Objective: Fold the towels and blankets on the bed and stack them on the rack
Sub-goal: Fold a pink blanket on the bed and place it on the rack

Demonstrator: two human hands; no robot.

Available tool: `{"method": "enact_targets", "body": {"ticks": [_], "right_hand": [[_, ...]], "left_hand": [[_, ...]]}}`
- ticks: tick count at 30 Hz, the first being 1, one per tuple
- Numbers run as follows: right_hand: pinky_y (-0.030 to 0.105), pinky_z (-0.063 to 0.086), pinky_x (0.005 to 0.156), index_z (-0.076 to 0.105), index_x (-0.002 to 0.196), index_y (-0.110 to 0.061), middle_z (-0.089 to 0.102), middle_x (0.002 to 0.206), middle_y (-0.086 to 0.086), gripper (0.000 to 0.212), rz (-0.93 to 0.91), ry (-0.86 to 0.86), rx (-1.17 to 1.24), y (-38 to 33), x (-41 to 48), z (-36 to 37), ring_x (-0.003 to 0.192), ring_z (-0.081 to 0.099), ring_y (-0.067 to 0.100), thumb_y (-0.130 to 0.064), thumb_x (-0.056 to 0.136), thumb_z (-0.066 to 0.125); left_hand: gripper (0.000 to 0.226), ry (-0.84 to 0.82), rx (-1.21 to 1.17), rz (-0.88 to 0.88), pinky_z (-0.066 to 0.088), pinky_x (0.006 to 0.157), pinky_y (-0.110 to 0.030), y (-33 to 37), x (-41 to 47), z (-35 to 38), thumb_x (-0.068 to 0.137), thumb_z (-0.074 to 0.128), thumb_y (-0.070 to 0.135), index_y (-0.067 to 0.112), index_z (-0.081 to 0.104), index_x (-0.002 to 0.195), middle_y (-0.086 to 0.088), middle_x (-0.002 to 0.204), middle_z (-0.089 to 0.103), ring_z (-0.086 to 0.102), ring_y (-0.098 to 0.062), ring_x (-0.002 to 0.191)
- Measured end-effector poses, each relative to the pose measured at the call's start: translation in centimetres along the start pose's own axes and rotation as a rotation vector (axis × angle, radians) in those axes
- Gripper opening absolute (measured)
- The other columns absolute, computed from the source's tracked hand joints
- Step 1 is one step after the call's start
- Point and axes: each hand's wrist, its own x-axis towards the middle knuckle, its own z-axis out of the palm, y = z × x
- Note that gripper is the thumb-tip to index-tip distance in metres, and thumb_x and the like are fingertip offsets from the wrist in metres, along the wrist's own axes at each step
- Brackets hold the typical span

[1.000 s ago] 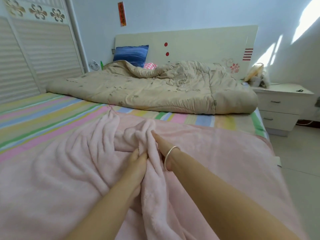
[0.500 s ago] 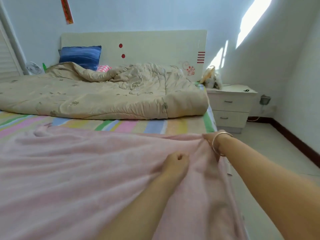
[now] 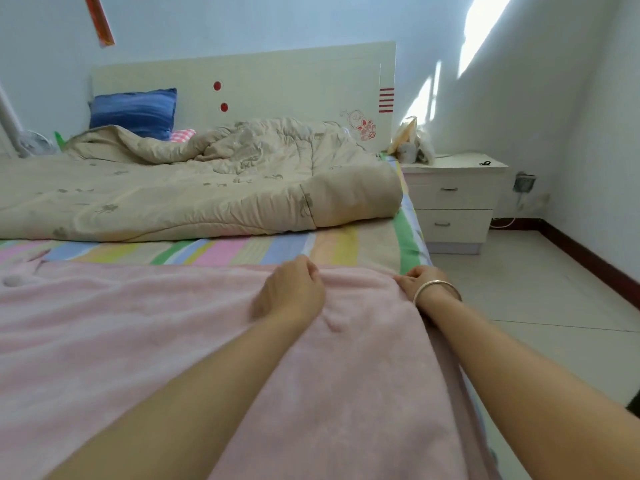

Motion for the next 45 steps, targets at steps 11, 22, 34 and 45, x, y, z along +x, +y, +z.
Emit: {"method": "enact_targets", "body": {"ticks": [11, 22, 34, 45], "right_hand": [[0.027, 0.041, 0.071, 0.066, 0.083, -0.016, 0.066, 0.090, 0.005, 0.037, -0.040, -0.029, 0.054, 1.3, 0.6, 0.3, 0.084, 0.059, 0.026, -0.052, 0.086, 0.060], [0.043, 0.050, 0.095, 0.068, 0.083, -0.017, 0.070, 0.099, 0.010, 0.010, 0.002, -0.029, 0.411, 3.7, 0.1, 0.5, 0.096, 0.065, 0.030, -0.026, 0.088, 0.068], [0.031, 0.046, 0.079, 0.067, 0.083, -0.025, 0.063, 0.100, 0.006, 0.014, -0.190, 0.082, -0.030, 3.0, 2.8, -1.3, 0.088, 0.057, 0.026, -0.038, 0.087, 0.065], [0.034, 0.054, 0.079, 0.063, 0.113, 0.000, 0.067, 0.110, 0.018, 0.048, -0.021, -0.108, 0.049, 0.9, -2.0, -4.2, 0.097, 0.066, 0.033, -0.042, 0.095, 0.050]], "left_hand": [[0.029, -0.401, 0.555, -0.043, 0.054, 0.088, -0.036, -6.2, 9.1, -2.2, 0.079, 0.055, 0.016, 0.014, 0.068, 0.105, -0.007, 0.111, 0.068, 0.063, -0.026, 0.098], [0.022, 0.221, 0.252, -0.207, 0.043, 0.073, -0.032, -9.0, 10.3, -1.7, 0.089, 0.059, 0.018, 0.025, 0.076, 0.100, -0.011, 0.108, 0.070, 0.063, -0.034, 0.102], [0.083, -0.105, 0.382, -0.028, 0.034, 0.105, -0.040, -10.6, 7.3, 2.2, 0.088, 0.030, 0.074, 0.019, 0.032, 0.150, -0.010, 0.140, 0.043, 0.038, -0.030, 0.130], [0.049, 0.182, 0.383, 0.217, 0.037, 0.093, -0.044, -8.5, -1.1, -1.3, 0.085, 0.052, 0.004, 0.007, 0.052, 0.133, -0.016, 0.126, 0.059, 0.053, -0.036, 0.110]]}}
